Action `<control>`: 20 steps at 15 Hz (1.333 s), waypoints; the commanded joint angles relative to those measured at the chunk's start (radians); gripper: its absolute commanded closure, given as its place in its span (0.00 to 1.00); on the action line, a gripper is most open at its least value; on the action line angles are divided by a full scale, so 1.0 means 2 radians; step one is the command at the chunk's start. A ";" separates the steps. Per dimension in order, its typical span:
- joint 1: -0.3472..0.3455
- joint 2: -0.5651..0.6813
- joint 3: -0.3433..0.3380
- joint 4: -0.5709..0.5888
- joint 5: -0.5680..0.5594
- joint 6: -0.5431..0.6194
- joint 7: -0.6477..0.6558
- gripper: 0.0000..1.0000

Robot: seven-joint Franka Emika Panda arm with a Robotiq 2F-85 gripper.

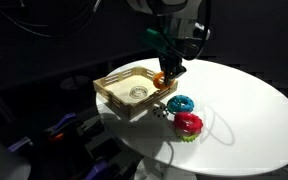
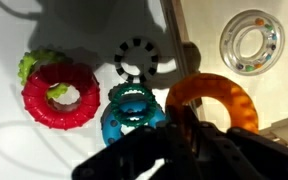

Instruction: Put the orange ring onto the tray

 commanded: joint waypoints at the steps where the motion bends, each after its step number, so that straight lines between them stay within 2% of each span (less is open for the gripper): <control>1: -0.001 -0.010 0.013 -0.001 0.022 -0.019 -0.021 0.95; 8: 0.008 0.002 0.031 0.001 0.036 -0.023 -0.018 0.96; 20: 0.029 0.034 0.046 -0.003 0.031 0.005 -0.003 0.96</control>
